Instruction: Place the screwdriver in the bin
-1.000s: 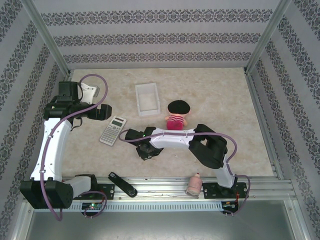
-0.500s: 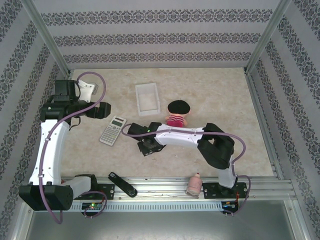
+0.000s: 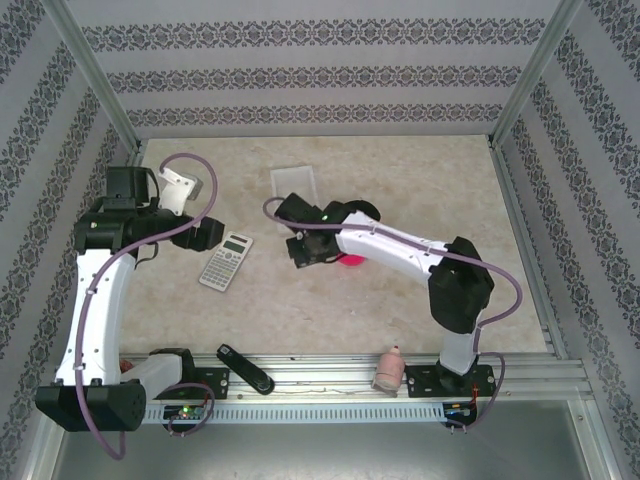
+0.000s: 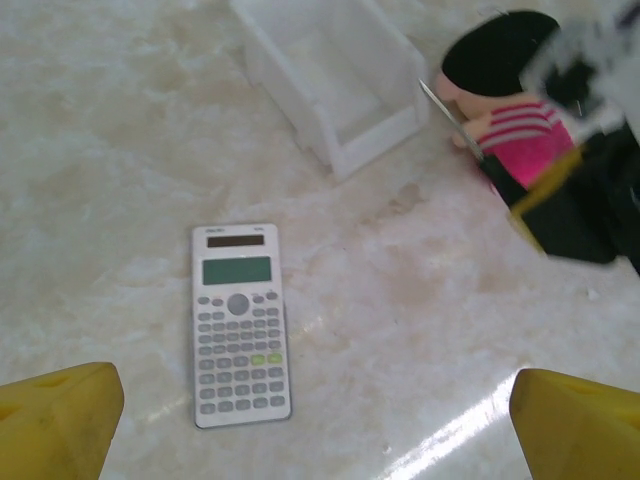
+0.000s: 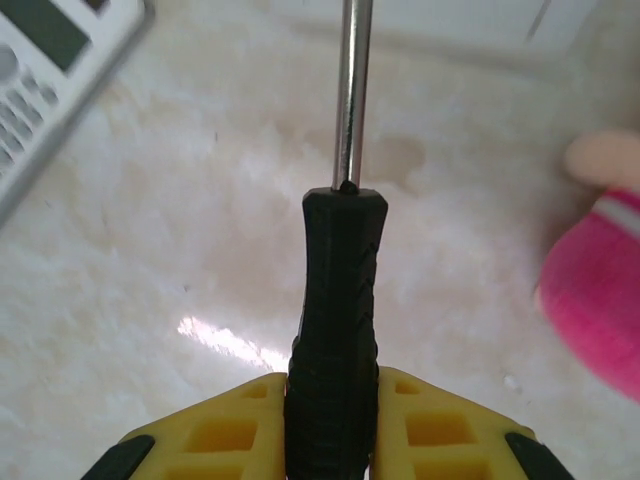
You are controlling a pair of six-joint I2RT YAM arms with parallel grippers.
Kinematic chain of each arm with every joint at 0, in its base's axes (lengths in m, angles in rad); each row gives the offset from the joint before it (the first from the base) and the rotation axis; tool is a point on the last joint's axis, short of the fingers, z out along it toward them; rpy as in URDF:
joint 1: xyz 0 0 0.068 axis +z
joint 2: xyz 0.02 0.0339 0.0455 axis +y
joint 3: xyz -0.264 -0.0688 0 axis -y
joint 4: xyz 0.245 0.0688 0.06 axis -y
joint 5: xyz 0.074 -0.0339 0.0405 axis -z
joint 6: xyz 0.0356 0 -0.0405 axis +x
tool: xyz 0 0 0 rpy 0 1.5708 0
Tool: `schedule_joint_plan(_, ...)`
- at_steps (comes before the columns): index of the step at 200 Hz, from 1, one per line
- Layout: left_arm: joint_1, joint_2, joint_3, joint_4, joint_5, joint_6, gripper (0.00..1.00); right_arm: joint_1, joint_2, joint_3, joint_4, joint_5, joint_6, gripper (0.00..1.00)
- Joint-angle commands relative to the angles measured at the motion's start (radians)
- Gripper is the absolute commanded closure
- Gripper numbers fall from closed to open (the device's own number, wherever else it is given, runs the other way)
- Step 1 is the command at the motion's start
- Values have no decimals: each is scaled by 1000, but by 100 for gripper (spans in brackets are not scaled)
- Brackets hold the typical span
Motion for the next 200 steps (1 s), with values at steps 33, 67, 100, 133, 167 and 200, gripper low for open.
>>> schedule_joint_plan(33,-16,-40,-51,-111,73,113,1,-100,169,258,-27,-41,-102,80)
schedule_joint_plan(67,-18,-66,-61,-107,46,124,1,-140,292,409,-36,-56,-130,79)
schedule_joint_plan(100,-20,-72,-67,-116,49,128,1,-167,395,518,-61,-44,-142,79)
schedule_joint_plan(133,-22,-67,-79,-111,50,133,1,-185,453,551,-50,-52,-147,79)
schedule_joint_plan(167,-22,-67,-81,-109,49,134,1,-189,489,558,-29,-50,-156,79)
schedule_joint_plan(200,-24,-65,-84,-102,48,133,1,-191,538,589,-33,-50,-158,78)
